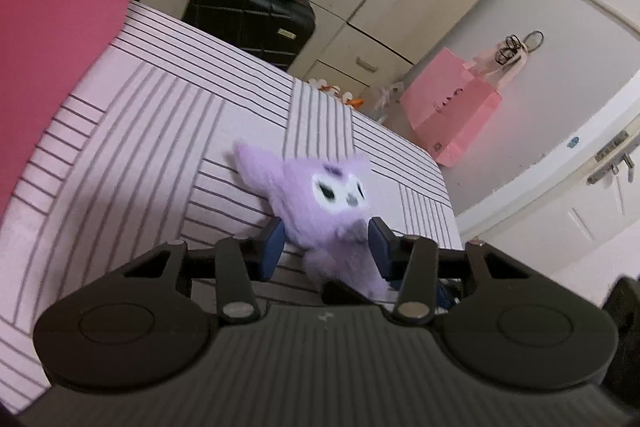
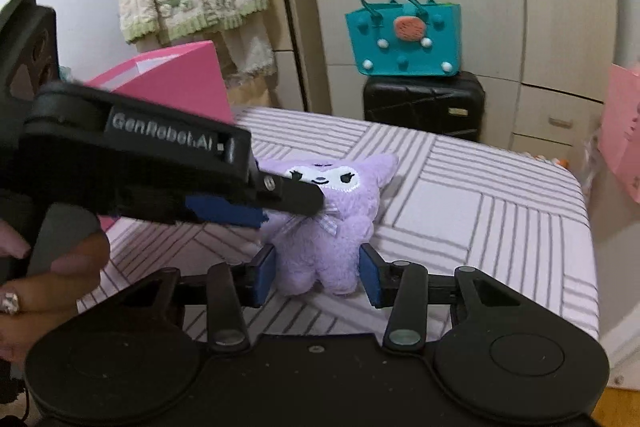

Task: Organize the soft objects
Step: 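Close the right gripper on the purple plush body while left grips its ear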

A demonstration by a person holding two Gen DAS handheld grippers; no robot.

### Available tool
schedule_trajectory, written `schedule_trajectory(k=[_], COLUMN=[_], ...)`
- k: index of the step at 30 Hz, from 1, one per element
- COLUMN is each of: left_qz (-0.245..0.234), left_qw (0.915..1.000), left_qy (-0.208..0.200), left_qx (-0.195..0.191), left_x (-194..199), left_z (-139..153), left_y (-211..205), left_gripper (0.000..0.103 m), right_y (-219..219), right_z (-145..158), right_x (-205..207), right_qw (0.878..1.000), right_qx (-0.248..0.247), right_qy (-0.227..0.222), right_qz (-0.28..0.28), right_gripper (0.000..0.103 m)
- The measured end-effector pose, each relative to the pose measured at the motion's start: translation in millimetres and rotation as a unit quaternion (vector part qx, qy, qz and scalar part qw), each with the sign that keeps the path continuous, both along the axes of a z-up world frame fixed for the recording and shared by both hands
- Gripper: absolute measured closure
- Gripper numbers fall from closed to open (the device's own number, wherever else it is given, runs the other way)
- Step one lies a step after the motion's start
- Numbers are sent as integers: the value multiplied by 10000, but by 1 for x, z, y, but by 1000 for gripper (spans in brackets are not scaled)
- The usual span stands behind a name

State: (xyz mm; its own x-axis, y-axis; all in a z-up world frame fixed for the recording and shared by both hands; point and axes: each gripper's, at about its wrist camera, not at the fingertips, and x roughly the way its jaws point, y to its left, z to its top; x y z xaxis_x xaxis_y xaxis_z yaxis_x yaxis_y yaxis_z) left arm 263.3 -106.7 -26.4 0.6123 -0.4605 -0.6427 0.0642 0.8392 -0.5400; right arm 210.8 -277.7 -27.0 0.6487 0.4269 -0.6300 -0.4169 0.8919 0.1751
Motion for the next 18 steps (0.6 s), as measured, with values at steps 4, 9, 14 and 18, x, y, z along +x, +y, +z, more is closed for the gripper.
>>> schedule_trajectory(k=[4, 9, 14, 18], left_qz=[148, 53, 15, 29], left_qw=[9996, 10000, 9997, 9997], left_qy=[-137, 8, -52, -44], left_qx=[180, 72, 240, 240], left_x=[-3, -3, -4, -3], left_z=[3, -2, -2, -3], left_y=[5, 5, 1, 0], left_gripper=[57, 63, 65, 65], right_y=[4, 7, 6, 14], right_z=[2, 0, -4, -7], right_x=[-12, -16, -9, -4], right_qw=[9999, 9998, 9996, 9993], right_qx=[-65, -146, -59, -345], right_qy=[70, 124, 266, 133], right_qz=[32, 66, -41, -50], right_gripper=[53, 51, 36, 30])
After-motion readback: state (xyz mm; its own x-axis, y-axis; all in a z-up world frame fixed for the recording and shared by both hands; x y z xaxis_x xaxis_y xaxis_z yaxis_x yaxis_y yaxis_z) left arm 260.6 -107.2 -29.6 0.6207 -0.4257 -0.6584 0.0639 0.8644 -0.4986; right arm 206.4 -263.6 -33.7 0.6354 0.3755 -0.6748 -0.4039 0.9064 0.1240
